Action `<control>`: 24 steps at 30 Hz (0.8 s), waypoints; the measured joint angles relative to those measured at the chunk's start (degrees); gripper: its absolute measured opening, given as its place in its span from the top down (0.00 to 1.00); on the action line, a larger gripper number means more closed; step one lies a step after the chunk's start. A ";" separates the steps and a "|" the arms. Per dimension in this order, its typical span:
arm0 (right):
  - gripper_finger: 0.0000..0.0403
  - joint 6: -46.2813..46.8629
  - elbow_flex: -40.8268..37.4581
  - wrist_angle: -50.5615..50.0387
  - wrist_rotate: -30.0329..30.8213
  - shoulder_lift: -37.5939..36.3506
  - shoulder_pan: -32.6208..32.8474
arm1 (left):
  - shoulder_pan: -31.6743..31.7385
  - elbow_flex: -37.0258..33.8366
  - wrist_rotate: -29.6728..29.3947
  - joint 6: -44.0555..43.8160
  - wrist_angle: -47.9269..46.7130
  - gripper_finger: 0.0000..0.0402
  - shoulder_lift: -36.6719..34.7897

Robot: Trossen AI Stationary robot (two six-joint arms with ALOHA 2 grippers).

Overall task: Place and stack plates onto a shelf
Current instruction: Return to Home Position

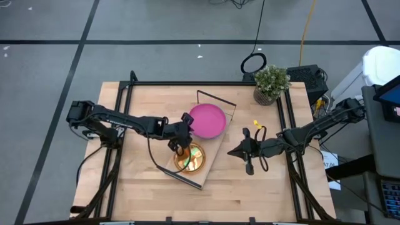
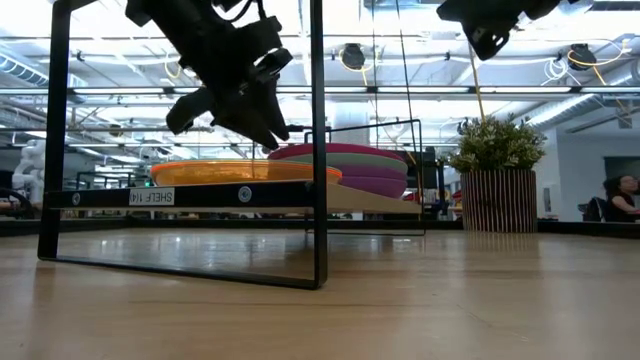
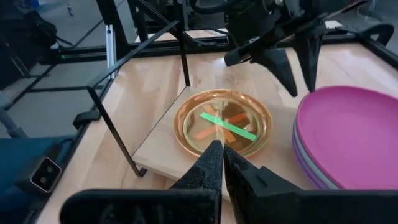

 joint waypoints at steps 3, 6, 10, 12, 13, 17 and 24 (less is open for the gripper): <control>1.00 -2.64 0.00 -0.04 0.02 0.02 0.00 | -1.14 -0.02 -0.35 -2.20 0.24 0.72 -1.81; 1.00 -4.81 -0.21 0.68 0.26 0.02 0.00 | -2.70 -0.05 -0.39 -6.08 -0.15 0.72 -4.37; 1.00 -8.73 -2.58 7.04 0.23 0.02 0.00 | -4.50 0.02 -0.51 -13.60 0.29 0.72 -9.28; 1.00 -11.30 -4.53 10.66 0.22 0.02 0.00 | -5.13 0.00 -0.41 -19.08 0.27 0.72 -11.95; 1.00 -12.53 -5.59 12.49 0.22 0.02 -0.04 | -5.27 0.00 -0.15 -21.73 0.45 0.72 -13.37; 1.00 -16.06 -10.12 21.57 0.18 0.02 -0.73 | -6.34 -1.21 3.24 -29.67 -0.25 0.72 -18.78; 1.00 -19.46 -15.66 26.23 -0.09 -0.68 -1.68 | -10.69 -10.54 2.16 -36.05 4.06 0.75 -27.42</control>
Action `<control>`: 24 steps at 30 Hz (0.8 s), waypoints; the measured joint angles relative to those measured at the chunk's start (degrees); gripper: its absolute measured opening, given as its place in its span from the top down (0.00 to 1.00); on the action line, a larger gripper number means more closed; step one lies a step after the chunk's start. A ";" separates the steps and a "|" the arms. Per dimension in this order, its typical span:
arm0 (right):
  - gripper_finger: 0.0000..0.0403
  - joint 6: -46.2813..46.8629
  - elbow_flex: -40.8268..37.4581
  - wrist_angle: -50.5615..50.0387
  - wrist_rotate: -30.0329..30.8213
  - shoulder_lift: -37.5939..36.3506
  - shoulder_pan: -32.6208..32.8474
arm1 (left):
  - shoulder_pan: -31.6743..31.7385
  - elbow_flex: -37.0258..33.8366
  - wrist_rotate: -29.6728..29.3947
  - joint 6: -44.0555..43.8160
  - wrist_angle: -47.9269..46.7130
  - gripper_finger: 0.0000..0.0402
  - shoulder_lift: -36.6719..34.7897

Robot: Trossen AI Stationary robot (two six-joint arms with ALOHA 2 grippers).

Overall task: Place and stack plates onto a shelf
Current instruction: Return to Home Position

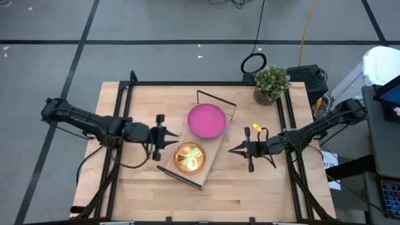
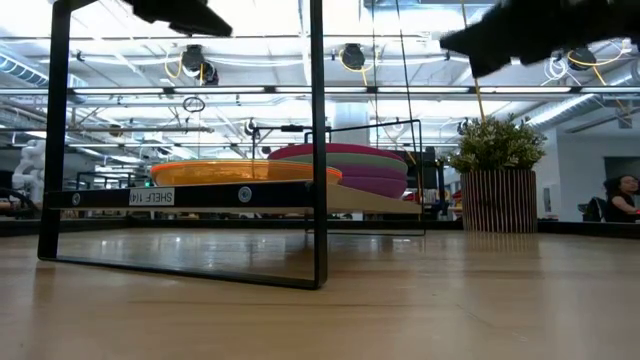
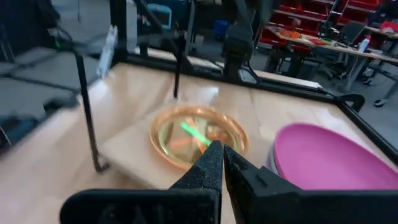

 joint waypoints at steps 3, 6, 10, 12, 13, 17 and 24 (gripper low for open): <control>1.00 -1.28 -2.44 -0.16 -0.02 -1.11 -0.40 | -1.88 -5.15 -0.19 -0.53 4.71 0.81 -3.08; 1.00 -0.33 -5.02 0.48 -0.04 -3.10 -0.73 | -2.67 -8.88 -0.75 -2.32 6.30 0.86 -6.05; 1.00 0.80 -8.64 1.23 -0.16 -6.78 -0.76 | -2.73 -13.34 -1.06 -4.53 7.88 0.91 -9.35; 1.00 1.01 -11.05 1.84 -0.20 -8.92 -0.74 | -2.72 -15.88 -1.07 -4.78 10.46 0.93 -10.77; 1.00 1.47 -12.25 2.85 -0.20 -9.79 -0.76 | -2.71 -17.25 -1.09 -4.92 11.38 0.93 -11.51; 1.00 3.36 -17.26 6.41 -2.51 -13.20 -0.74 | -2.70 -22.16 -1.13 -6.39 15.70 0.94 -13.45; 1.00 3.76 -23.48 11.67 -3.39 -17.82 -0.72 | -2.73 -27.96 -1.04 -9.06 19.62 0.94 -15.23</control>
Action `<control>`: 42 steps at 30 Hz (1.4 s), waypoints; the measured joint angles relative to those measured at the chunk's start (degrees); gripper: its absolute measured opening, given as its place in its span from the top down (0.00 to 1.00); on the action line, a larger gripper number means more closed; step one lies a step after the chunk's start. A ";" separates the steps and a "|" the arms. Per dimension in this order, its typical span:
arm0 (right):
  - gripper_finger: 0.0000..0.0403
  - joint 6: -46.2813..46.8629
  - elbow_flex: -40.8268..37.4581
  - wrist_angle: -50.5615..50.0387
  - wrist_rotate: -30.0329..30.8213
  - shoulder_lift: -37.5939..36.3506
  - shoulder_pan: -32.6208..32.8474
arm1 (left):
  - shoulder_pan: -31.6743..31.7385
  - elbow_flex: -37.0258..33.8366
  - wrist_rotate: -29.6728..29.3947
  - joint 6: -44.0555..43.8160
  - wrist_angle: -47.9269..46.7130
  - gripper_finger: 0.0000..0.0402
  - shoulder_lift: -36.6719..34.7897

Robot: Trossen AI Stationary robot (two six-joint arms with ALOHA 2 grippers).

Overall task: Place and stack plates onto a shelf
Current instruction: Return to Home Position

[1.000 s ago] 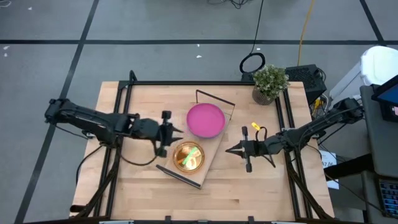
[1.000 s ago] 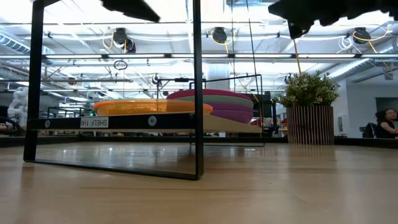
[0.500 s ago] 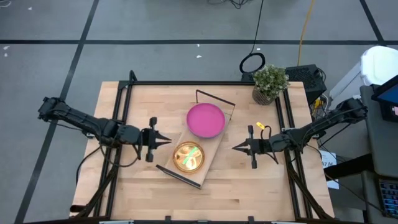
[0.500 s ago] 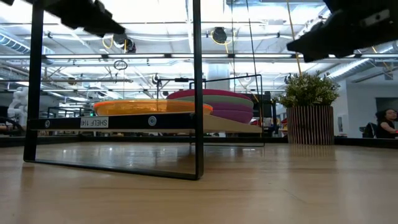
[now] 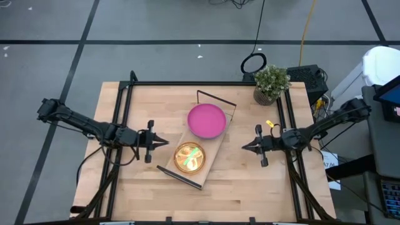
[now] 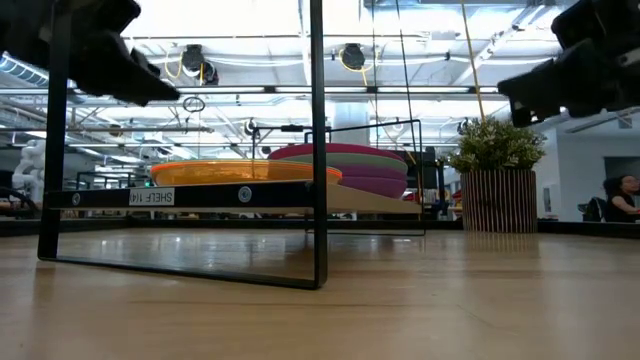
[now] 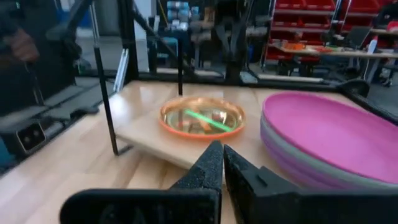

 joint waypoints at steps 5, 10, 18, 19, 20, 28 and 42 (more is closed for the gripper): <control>1.00 -0.68 -0.66 -2.00 0.25 -2.18 0.02 | -0.04 -2.40 0.02 -1.24 -0.14 0.94 -3.19; 1.00 -4.61 -0.73 -2.62 0.27 -3.97 0.02 | -0.04 -5.12 0.02 -0.72 -0.29 0.94 -8.04; 1.00 -7.99 -0.82 -7.00 3.79 -6.10 -0.24 | -0.04 -9.09 0.02 2.09 -0.82 0.94 -18.61; 1.00 -8.41 -0.83 -7.15 4.47 -6.35 -0.26 | -0.04 -9.23 0.02 2.64 -0.98 0.94 -19.77; 1.00 -8.81 -0.84 -7.10 5.10 -6.49 -0.26 | -0.04 -9.42 0.03 3.26 -1.11 0.94 -20.91; 1.00 -11.68 -0.88 -7.12 5.27 -6.99 -0.28 | 0.17 -14.22 1.16 7.10 2.57 0.94 -27.79; 1.00 -13.66 -0.93 -10.37 5.34 -11.22 -0.28 | 2.05 -17.85 4.68 9.84 8.87 0.94 -33.49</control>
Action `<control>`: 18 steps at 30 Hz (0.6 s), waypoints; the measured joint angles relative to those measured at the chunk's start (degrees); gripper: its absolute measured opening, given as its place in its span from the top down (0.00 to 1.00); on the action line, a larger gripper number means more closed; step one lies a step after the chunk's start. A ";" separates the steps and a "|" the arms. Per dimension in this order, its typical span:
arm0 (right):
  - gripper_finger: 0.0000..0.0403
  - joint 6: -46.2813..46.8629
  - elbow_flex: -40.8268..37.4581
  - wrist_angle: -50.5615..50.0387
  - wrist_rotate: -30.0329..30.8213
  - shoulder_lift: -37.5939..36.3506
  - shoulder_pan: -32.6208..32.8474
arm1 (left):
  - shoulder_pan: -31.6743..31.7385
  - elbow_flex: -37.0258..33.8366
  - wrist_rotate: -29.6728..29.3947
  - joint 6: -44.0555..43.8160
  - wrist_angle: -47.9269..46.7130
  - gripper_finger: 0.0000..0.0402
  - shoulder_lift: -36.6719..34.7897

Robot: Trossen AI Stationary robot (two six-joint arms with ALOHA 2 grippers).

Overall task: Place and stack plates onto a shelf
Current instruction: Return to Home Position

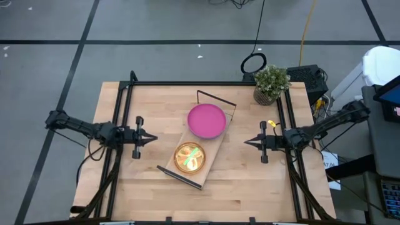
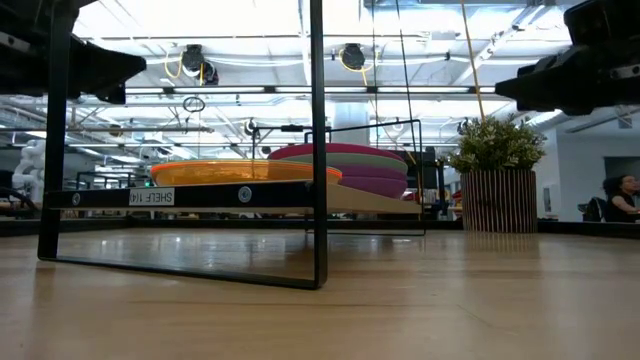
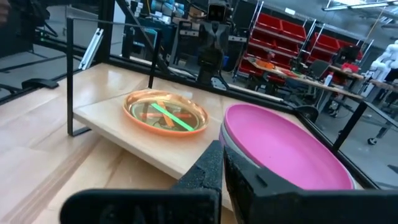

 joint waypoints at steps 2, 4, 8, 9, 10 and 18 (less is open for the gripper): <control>1.00 0.12 0.00 -3.01 -0.02 -2.28 0.00 | 0.00 0.00 -0.02 0.12 -1.28 0.94 -1.68; 1.00 0.82 0.00 -6.00 -0.08 -4.72 0.00 | 0.00 0.00 -0.04 -0.06 -3.18 0.94 -3.31; 1.00 1.17 0.00 -11.13 -0.39 -10.19 0.00 | 0.00 0.00 -1.06 -1.14 -6.73 0.94 -5.68; 1.00 0.96 0.00 -12.26 -0.46 -11.54 0.00 | 0.00 0.00 -1.15 -1.42 -7.22 0.94 -6.04; 1.00 0.72 0.00 -13.25 -0.61 -12.84 0.00 | 0.00 0.01 -1.17 -1.80 -7.59 0.94 -6.25; 1.00 -3.02 0.00 -18.44 -1.99 -21.01 -0.02 | 0.00 0.02 -1.23 -3.63 -7.97 0.94 -6.43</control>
